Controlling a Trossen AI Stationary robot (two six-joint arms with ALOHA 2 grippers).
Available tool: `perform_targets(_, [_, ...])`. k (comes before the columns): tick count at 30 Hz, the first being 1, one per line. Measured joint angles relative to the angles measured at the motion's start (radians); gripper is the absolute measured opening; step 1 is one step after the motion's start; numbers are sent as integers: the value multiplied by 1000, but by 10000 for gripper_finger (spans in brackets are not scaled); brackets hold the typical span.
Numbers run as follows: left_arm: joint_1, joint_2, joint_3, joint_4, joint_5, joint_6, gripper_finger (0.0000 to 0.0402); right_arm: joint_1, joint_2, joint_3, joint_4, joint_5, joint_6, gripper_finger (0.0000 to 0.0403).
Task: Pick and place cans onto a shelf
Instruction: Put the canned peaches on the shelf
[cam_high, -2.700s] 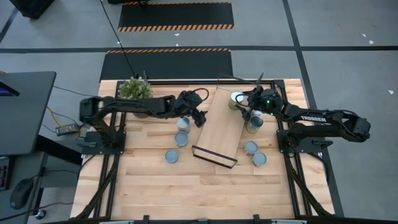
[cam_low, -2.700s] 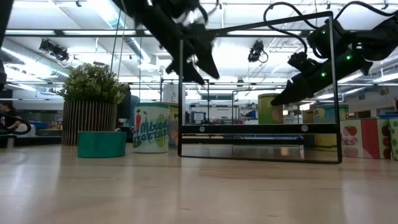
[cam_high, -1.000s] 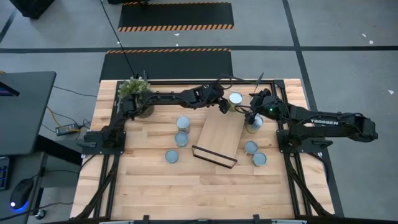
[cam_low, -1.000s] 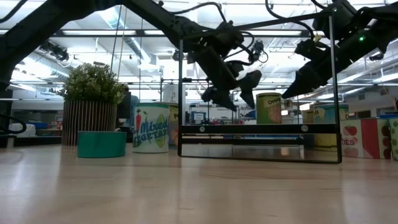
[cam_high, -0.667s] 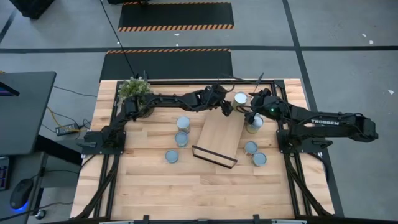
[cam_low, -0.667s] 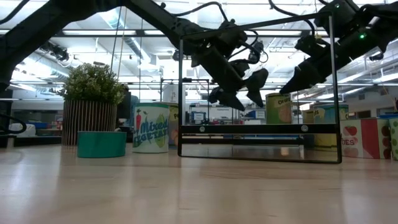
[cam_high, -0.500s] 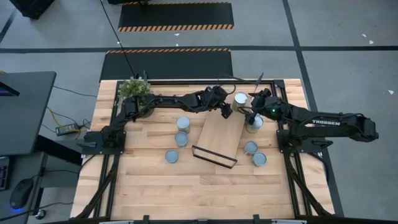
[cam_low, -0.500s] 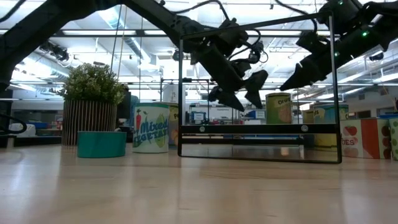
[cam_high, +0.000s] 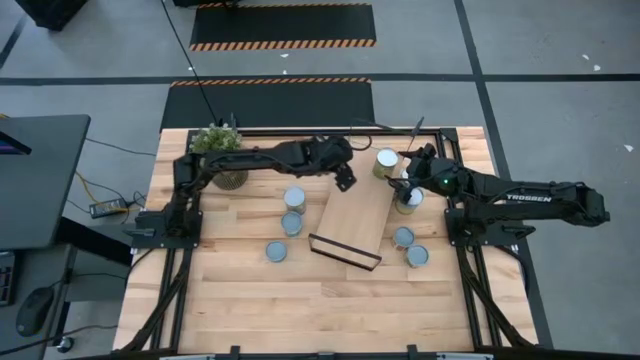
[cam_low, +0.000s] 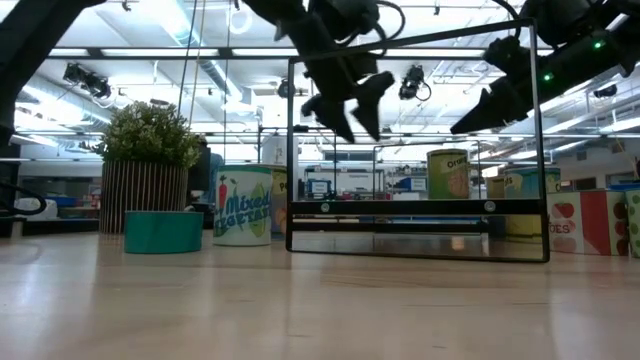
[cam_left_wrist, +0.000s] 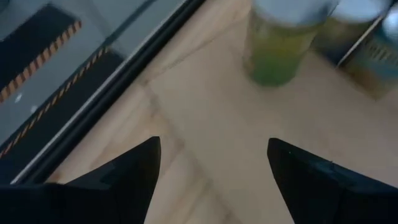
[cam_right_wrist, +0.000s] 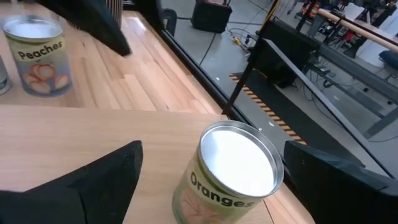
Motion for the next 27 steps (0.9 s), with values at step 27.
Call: perform_targets(27, [-199,-438,-474,-175,50,-143,286,107,1,0,76,-68,-6,398])
